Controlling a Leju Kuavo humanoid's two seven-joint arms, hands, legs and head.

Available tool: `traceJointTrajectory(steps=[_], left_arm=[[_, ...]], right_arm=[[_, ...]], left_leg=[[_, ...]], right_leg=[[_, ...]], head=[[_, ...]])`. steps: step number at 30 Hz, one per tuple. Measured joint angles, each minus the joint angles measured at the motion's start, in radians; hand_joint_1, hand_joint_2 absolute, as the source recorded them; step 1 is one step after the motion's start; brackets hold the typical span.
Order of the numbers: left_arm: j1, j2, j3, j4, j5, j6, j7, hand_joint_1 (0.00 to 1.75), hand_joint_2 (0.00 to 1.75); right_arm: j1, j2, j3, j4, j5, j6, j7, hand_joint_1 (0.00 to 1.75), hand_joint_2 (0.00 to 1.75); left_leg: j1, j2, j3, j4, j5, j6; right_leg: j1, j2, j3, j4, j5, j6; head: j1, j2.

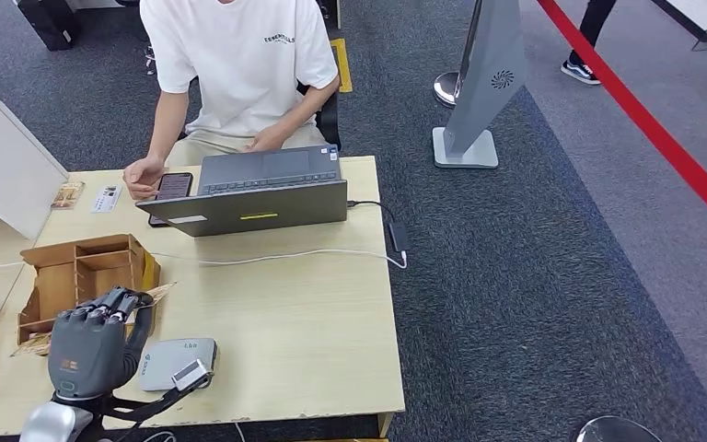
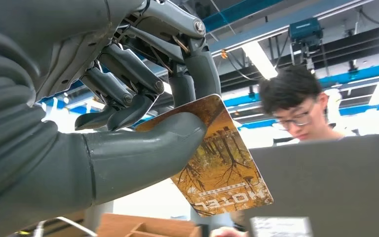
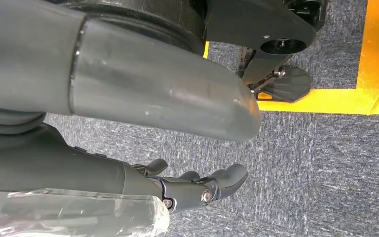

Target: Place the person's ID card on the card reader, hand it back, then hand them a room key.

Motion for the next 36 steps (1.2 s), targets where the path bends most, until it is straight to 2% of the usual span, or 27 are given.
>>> traceJointTrajectory(steps=[4,9,14,17,25,30,34,36], left_arm=[[-0.043,0.015,-0.049,-0.057,0.037,-0.045,0.037,1.75,1.75],[-0.205,0.046,-0.049,-0.015,0.081,-0.058,0.033,1.75,1.75],[-0.392,0.091,0.022,0.207,0.051,0.014,-0.001,1.75,1.75],[-0.477,0.116,0.073,0.355,0.04,0.07,-0.033,1.75,1.75],[-0.599,0.137,0.136,0.602,0.007,0.11,-0.02,1.75,1.75],[-0.634,0.139,0.153,0.694,0.004,0.12,-0.024,1.75,1.75],[-0.637,0.138,0.159,0.734,0.01,0.124,-0.03,0.0,1.75],[-0.636,0.137,0.162,0.744,0.02,0.123,-0.045,0.0,1.75]], right_arm=[[0.001,0.005,-0.013,-0.008,0.008,0.002,0.004,0.0,0.0],[-0.007,0.007,-0.013,-0.006,0.043,0.002,0.007,0.0,0.0],[-0.032,0.01,-0.004,0.007,0.079,0.007,0.032,0.0,0.0],[-0.045,0.013,0.009,0.016,0.085,0.009,0.044,0.0,0.0],[-0.058,0.02,0.019,0.03,0.085,0.001,0.066,0.0,0.0],[-0.059,0.023,0.025,0.035,0.08,-0.002,0.069,0.0,0.0],[-0.057,0.023,0.03,0.039,0.078,-0.003,0.069,0.0,0.0],[-0.056,0.023,0.032,0.04,0.076,-0.004,0.068,0.0,0.0]], left_leg=[[0.0,0.0,0.0,0.0,0.001,0.0],[0.0,-0.001,0.0,0.0,0.004,0.0],[0.0,0.0,0.0,0.0,0.007,-0.002],[0.0,0.0,0.0,0.0,0.008,-0.003],[0.0,0.0,-0.001,0.0,0.008,-0.002],[0.0,0.001,-0.001,0.0,0.008,-0.002],[0.0,0.005,-0.002,0.0,0.007,-0.003],[0.0,0.004,-0.002,0.0,0.007,-0.003]], right_leg=[[0.0,0.0,0.0,0.0,0.0,0.0],[0.0,-0.001,0.0,0.001,0.003,-0.001],[0.0,0.0,-0.001,0.002,0.005,-0.002],[0.0,0.0,-0.001,0.003,0.006,-0.002],[0.0,0.0,-0.002,0.003,0.006,-0.003],[0.0,0.001,-0.003,0.003,0.006,-0.003],[0.0,0.005,-0.004,0.003,0.006,-0.003],[0.0,0.005,-0.005,0.003,0.006,-0.002]], head=[[0.0,0.0],[0.0,0.0],[0.0,0.0],[0.0,0.0],[0.0,0.0],[0.0,0.0],[0.0,0.0],[0.0,0.0]])
